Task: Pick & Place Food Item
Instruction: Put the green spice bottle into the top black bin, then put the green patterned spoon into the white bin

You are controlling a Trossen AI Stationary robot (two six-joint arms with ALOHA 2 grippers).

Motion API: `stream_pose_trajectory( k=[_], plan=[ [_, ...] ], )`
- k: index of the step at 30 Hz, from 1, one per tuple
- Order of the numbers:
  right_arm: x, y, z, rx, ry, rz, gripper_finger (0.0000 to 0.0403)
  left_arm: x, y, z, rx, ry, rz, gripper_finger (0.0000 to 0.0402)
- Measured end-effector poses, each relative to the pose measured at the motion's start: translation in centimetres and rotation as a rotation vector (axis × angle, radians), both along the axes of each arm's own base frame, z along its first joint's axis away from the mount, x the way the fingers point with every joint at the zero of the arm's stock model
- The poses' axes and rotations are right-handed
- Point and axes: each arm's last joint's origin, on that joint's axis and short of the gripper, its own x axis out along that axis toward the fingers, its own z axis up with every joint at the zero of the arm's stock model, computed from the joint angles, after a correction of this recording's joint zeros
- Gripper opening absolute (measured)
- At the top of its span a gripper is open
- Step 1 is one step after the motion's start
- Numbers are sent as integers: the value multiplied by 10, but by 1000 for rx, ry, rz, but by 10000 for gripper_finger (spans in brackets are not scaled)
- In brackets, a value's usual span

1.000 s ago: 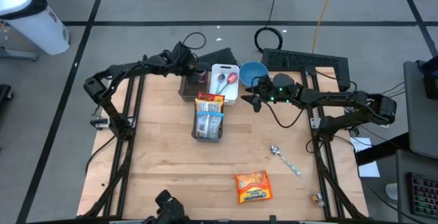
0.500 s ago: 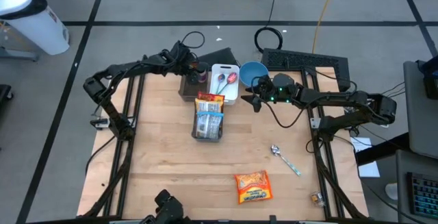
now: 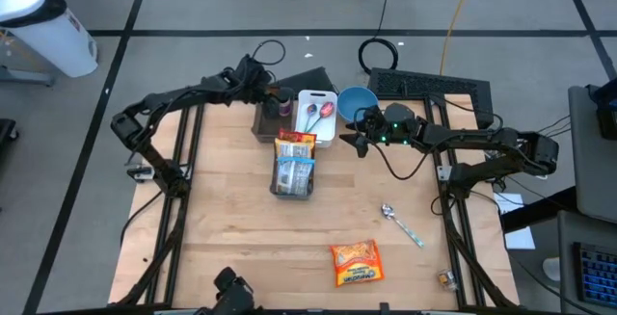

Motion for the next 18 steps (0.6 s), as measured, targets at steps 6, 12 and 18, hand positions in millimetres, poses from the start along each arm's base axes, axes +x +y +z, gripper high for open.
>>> stream_pose_trajectory(
  k=[6,12,18],
  plan=[
    [0,0,0,-2,0,0,254,-7,-10,28,57,-72,4,255],
    [0,0,0,-12,3,1,254,-23,-31,75,107,-266,31,255],
    [0,-1,1,-27,-3,-32,254,-55,-68,142,195,-595,-21,255]
  ],
)
